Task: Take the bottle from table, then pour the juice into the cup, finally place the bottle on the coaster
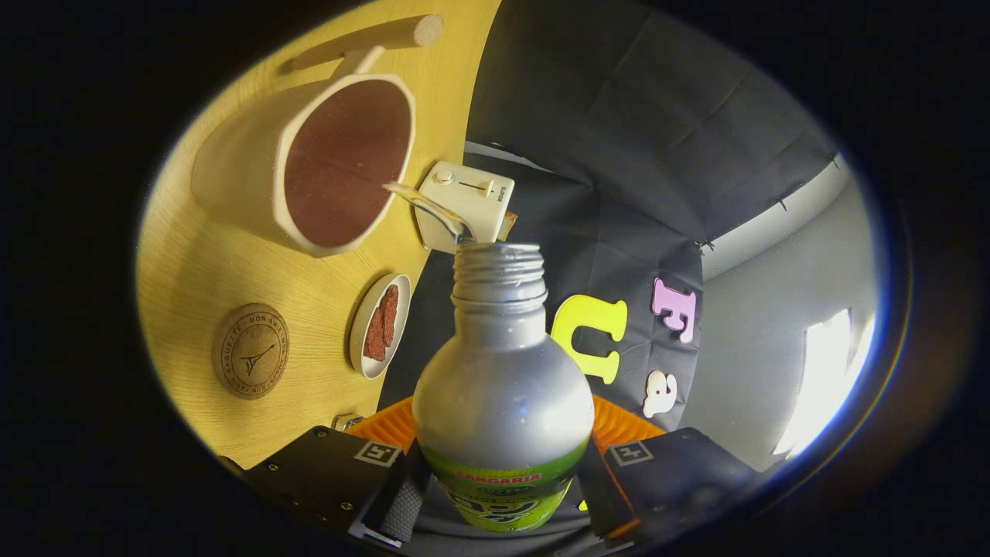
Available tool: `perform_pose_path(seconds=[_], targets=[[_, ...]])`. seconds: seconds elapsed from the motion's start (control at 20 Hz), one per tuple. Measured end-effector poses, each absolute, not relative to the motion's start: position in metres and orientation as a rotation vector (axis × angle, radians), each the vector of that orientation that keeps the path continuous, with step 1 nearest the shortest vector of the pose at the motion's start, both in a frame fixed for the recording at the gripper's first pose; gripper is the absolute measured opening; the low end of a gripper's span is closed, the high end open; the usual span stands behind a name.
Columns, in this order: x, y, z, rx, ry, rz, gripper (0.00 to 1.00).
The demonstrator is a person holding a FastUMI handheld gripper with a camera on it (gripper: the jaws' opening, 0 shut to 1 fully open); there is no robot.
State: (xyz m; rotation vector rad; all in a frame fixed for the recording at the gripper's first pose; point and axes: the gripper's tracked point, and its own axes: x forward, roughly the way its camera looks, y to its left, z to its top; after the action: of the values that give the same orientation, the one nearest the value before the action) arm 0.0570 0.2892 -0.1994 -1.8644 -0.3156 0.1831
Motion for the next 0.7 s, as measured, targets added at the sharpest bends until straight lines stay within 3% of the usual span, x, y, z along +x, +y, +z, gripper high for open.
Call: perform_pose_path(seconds=[0.7], targets=[[0.0523,0.2949,-0.1923,-1.91,-0.35,0.179,0.82]])
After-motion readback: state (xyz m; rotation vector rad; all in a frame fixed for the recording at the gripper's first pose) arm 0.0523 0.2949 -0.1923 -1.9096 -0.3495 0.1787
